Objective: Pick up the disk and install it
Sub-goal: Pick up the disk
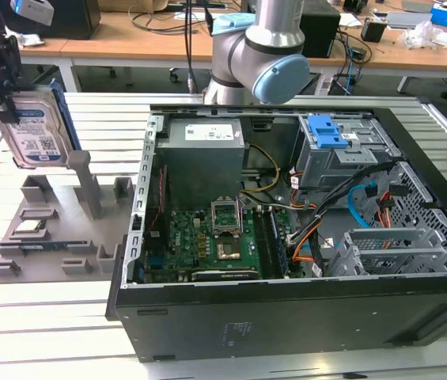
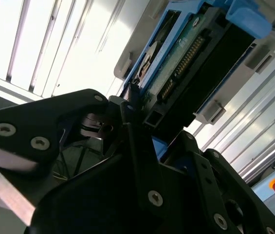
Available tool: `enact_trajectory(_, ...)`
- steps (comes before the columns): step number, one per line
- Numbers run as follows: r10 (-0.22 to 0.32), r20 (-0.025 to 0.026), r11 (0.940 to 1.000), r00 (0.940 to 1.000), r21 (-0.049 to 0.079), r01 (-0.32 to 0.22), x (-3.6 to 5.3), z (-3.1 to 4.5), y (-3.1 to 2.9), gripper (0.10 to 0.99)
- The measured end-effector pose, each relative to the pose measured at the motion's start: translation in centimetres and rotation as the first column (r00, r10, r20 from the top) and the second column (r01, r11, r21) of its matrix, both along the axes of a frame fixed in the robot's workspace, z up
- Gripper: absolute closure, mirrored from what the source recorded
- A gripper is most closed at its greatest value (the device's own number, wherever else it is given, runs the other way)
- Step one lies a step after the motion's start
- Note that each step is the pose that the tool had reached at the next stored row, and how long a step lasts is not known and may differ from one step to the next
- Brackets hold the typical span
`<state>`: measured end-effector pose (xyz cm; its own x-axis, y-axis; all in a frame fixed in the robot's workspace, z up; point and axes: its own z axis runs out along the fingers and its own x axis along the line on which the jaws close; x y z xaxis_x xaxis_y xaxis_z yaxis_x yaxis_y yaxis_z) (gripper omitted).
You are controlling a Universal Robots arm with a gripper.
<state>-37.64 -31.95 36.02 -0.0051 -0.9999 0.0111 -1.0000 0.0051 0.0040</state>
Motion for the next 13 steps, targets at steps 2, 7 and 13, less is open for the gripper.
enact_trajectory(2, 0.0, -0.0002, 1.0, 1.0, 0.0, 0.0, 0.01, 0.49, 0.02, 0.722)
enact_trajectory(7, 0.0, -0.0002, 1.0, 1.0, 0.0, 0.0, 0.03, 1.45, 0.05, 0.722)
enact_trajectory(13, 0.0, -0.0003, 1.0, 1.0, 0.0, 0.0, 0.06, 2.74, 0.07, 0.722)
